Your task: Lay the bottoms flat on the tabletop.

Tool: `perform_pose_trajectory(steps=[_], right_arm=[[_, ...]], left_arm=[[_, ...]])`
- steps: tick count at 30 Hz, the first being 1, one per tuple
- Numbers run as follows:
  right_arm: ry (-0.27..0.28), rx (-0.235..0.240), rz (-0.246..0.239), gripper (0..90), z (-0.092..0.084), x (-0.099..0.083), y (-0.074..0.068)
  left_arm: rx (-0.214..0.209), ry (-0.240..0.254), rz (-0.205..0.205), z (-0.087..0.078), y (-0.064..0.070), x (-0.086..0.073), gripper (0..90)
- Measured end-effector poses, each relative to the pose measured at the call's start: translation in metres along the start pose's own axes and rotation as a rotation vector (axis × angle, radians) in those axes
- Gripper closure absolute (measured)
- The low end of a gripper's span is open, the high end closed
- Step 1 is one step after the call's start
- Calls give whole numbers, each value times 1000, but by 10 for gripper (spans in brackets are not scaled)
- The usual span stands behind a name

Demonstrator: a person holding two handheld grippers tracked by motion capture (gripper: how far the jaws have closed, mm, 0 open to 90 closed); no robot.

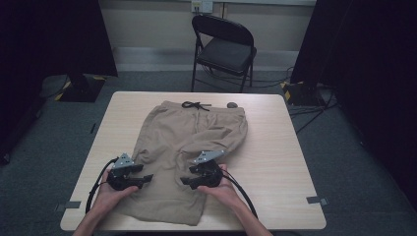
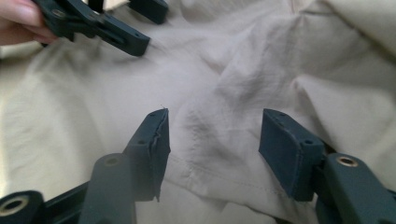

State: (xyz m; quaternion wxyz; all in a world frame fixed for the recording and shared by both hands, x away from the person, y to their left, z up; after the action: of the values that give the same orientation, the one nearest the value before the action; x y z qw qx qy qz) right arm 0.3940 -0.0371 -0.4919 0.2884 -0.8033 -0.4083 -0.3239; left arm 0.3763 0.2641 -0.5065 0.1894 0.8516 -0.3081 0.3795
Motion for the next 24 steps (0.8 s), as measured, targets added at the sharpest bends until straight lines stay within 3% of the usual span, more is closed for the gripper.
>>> perform_pose_trajectory(steps=[4,7,9,10,12,14,17,22,24], right_arm=[[-15,-42,-27,389,10,-2,-1],[-14,-91,-62,443,17,-5,-4],[-8,-150,-59,633,18,-3,-4],[-11,-156,-42,709,17,-2,-1],[-5,-143,-10,839,15,-2,6],[33,-124,24,900,7,1,13],[100,-101,60,900,-10,10,24],[183,-133,136,900,-43,26,54],[184,-69,149,796,-44,26,53]], left_arm=[[-6,2,-6,0,0,0,382],[-3,-2,-2,0,1,0,382],[1,-4,1,0,1,0,381],[1,-3,0,0,1,0,381],[3,-4,2,0,1,0,381],[3,-4,3,0,1,0,381],[-2,-1,-3,0,0,0,381],[1,-4,1,0,1,0,380],[-4,-1,-2,0,1,0,380]])
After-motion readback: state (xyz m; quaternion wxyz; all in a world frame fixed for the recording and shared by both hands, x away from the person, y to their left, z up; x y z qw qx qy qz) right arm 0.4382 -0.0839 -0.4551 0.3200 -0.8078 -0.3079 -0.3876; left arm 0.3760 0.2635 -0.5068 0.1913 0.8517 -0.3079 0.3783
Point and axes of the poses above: each handheld gripper's, and its own axes: z roughly forward along the jaws, x roughly out of its top, y roughly to its right, the point moved 1 cm from there along z, roughly forward along the jaws, and after that the axes turned 1 degree about -y, right-handed, at the moved point
